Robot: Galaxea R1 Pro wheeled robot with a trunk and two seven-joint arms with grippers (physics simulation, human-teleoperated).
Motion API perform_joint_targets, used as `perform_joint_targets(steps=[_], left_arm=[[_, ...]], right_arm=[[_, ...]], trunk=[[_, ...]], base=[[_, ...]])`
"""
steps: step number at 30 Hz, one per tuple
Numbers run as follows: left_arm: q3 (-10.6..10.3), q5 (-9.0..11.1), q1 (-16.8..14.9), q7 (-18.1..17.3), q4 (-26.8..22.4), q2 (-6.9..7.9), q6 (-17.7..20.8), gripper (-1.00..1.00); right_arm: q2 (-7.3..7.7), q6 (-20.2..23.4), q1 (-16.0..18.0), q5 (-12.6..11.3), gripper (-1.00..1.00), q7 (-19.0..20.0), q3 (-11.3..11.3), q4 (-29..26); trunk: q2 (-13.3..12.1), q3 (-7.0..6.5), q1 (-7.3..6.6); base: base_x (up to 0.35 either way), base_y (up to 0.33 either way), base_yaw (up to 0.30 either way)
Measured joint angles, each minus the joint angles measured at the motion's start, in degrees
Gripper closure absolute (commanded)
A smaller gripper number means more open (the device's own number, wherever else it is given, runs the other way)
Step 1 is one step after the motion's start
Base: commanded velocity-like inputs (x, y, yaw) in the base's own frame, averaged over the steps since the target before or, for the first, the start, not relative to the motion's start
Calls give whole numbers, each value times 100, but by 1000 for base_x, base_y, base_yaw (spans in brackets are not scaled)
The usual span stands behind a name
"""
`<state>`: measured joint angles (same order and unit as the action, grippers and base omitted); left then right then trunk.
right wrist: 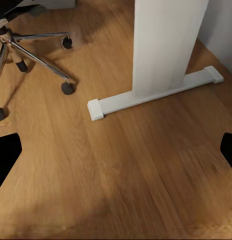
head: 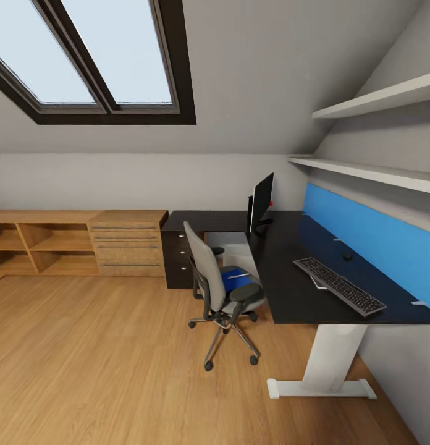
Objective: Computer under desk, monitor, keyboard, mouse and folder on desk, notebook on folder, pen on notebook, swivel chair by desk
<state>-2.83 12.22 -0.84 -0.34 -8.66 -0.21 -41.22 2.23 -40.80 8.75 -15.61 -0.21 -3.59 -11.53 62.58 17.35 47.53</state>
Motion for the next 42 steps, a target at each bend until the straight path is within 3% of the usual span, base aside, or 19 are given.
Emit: perform_joint_targets(steps=[4,10,42], left_arm=[[4,4,0,-7,8,0,0,-100],[6,6,0,-13,33,-2,2,-100],[9,25,0,27,36,-5,7,-100]], right_arm=[[-14,38,-19,9,-100,-9,-3,920],[-53,200,-45,7,-100,-10,13,1241],[-57,220,-47,5,-100,-10,-3,1266]], trunk=[[0,1,0],[0,0,0],[0,0,-2]], base=[[0,0,-1],[0,0,0],[16,13,0]])
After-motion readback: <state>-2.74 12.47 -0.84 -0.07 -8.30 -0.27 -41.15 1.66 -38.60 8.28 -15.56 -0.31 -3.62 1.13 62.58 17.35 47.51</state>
